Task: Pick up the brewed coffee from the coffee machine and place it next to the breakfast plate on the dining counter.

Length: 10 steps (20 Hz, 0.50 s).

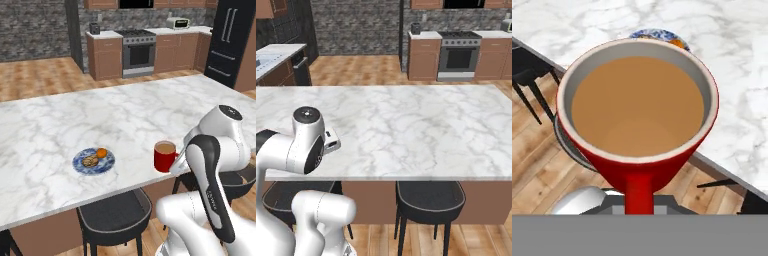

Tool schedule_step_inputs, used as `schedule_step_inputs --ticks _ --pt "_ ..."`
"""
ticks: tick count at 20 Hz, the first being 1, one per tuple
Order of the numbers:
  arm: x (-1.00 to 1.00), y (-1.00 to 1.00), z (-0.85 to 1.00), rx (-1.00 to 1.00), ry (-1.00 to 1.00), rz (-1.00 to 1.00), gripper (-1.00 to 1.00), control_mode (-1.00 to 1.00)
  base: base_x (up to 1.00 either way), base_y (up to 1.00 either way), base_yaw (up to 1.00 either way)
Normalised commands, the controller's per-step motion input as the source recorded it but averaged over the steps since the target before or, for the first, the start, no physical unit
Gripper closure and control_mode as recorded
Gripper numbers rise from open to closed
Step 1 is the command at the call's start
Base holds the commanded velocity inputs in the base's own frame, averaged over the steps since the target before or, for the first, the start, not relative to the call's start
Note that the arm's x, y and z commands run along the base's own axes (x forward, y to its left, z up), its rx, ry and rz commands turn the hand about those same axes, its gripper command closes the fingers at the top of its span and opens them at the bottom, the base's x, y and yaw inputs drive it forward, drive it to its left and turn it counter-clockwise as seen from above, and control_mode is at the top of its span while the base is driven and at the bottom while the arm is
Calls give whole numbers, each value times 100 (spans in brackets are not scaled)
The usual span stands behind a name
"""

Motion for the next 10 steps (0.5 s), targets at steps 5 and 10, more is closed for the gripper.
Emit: schedule_step_inputs --ticks 5,10 --pt "60 12 -21 -2 -4 -26 100 -100 0 0 0" --pt "76 0 -23 0 -2 -11 100 -100 0 0 0"
